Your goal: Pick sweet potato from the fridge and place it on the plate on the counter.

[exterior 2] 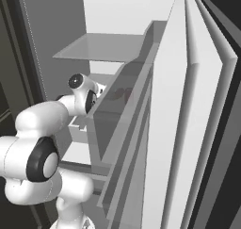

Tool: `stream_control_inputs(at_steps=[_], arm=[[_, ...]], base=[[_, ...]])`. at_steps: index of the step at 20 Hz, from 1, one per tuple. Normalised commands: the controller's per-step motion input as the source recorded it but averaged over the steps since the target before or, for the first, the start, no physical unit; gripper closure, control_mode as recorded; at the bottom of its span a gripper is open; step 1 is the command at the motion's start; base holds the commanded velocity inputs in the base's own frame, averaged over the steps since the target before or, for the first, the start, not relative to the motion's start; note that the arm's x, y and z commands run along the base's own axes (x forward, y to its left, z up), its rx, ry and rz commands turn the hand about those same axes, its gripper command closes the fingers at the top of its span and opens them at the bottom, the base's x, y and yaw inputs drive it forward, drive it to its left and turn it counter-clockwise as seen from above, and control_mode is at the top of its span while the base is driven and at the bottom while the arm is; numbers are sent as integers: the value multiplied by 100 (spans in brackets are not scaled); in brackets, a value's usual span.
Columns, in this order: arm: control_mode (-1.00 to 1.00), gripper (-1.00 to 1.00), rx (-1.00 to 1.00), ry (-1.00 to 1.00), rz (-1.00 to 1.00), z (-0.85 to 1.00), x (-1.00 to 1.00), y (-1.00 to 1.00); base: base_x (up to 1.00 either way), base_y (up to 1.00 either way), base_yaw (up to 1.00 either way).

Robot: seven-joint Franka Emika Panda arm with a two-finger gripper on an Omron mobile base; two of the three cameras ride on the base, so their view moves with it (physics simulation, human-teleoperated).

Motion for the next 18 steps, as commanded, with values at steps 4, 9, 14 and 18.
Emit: stream_control_inputs(at_steps=[4, 9, 14, 18], arm=[[-100, -100, 0, 0, 0, -33, 15, 0], [-100, -100, 0, 0, 0, -19, 16, 0], [-100, -100, 0, 0, 0, -1, 23, 0], [-100, -100, 0, 0, 0, 0, 10, -4]], base=[[0, 0, 0], [0, 0, 0], [0, 0, 0], [0, 0, 0]])
